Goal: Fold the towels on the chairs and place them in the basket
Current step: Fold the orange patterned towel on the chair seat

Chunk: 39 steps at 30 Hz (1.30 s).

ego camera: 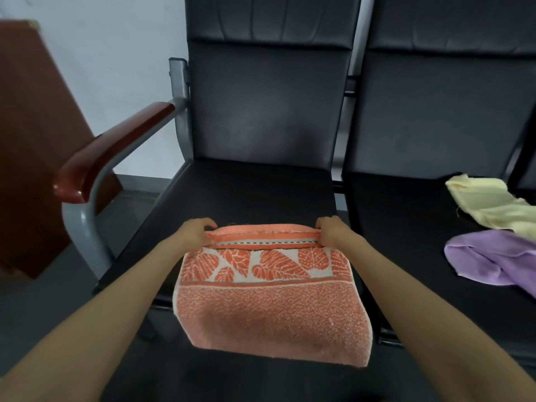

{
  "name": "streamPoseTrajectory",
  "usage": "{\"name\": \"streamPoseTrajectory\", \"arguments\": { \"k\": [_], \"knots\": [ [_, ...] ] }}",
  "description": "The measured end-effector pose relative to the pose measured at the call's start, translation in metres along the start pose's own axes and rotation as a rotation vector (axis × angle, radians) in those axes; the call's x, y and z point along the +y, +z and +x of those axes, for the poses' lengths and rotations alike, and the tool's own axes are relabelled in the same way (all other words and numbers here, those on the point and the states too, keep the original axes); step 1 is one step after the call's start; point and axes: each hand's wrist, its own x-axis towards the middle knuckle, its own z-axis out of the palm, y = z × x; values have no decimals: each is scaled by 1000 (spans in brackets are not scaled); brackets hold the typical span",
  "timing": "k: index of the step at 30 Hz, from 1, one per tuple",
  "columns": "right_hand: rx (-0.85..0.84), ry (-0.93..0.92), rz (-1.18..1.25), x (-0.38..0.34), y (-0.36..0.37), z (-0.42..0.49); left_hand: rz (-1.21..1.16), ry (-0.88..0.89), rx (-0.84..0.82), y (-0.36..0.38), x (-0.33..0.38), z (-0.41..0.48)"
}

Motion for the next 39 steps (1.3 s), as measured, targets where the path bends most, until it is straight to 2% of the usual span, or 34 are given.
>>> {"name": "streamPoseTrajectory", "arguments": {
  "k": [3,9,12,17,22,27,32,34,36,37,39],
  "knots": [
    [84,2,-35,-1,3,-13,59,14,5,1,0,-14],
    [304,-95,36,17,9,-56,7,135,190,14,-5,-50],
    [335,-132,13,24,-1,-79,-116,160,198,11,-4,-70],
    [315,-117,31,29,-31,-118,-155,230,251,-6,13,-106],
    [426,-108,41,34,-70,-161,-164,291,337,-33,37,-145],
    [592,-141,21,32,-120,-203,-56,412,513,-70,55,-182],
    [960,-233,146,33,-170,-258,-8,472,834,-105,93,-229],
    [929,-236,84,36,-177,-272,32,445,829,-114,102,-241],
    [775,-171,-48,35,-177,-281,20,411,668,-120,105,-247],
    [740,-145,-72,35,-176,-284,-26,403,613,-121,107,-249],
    [763,-123,-17,35,-178,-291,-192,374,638,-121,112,-251]
  ]
}}
